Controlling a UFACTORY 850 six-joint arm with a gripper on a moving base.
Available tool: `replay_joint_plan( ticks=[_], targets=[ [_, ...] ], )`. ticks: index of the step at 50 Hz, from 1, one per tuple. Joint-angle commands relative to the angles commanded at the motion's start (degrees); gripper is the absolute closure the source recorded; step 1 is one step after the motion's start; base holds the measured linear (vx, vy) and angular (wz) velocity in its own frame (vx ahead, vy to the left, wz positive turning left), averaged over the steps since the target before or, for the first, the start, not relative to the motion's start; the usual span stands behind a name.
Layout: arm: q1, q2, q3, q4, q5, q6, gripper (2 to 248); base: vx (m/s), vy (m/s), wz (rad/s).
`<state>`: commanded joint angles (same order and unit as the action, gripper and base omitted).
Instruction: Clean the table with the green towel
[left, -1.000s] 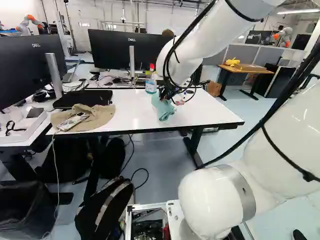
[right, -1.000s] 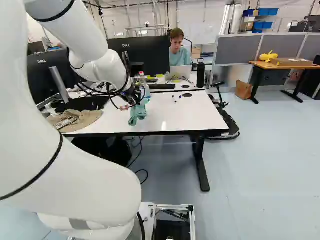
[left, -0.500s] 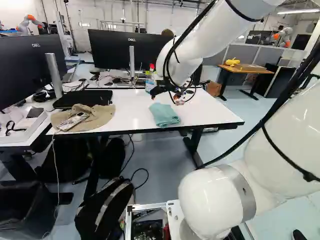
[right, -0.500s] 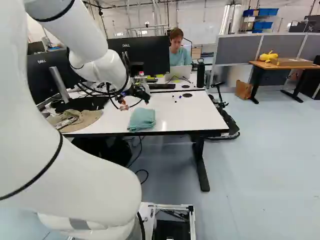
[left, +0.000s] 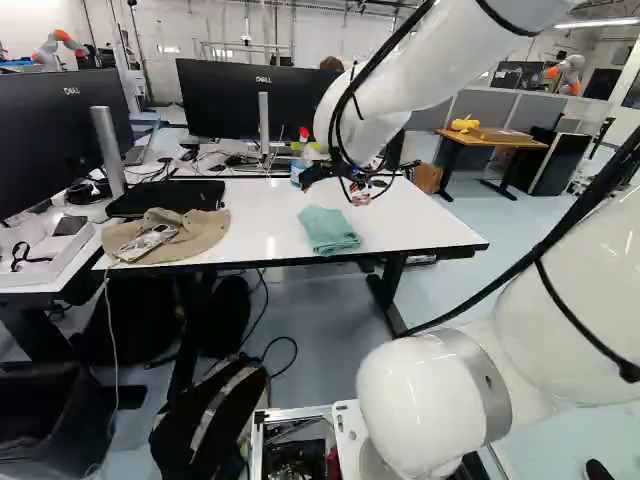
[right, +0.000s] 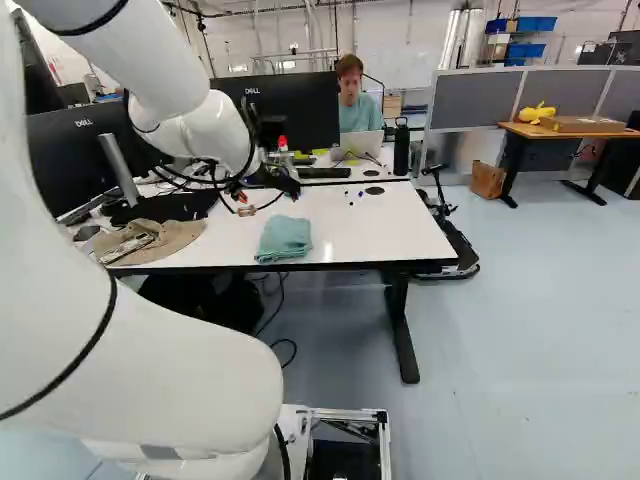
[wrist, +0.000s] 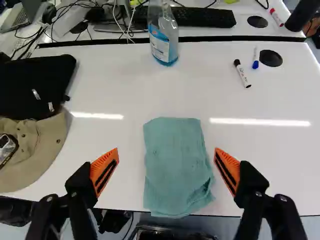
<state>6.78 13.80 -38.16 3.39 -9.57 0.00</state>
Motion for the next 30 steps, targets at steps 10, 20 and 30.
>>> replay_joint_plan(
  ticks=[10,20,30],
  targets=[
    [0.3,0.7,0.6,0.0,0.0,0.0,3,0.0,0.0,0.0],
    [0.9,2.1,1.8,0.0,0.0,0.0,3,0.0,0.0,0.0],
    [1.5,3.6,3.1,0.0,0.0,0.0,3,0.0,0.0,0.0]
  ],
)
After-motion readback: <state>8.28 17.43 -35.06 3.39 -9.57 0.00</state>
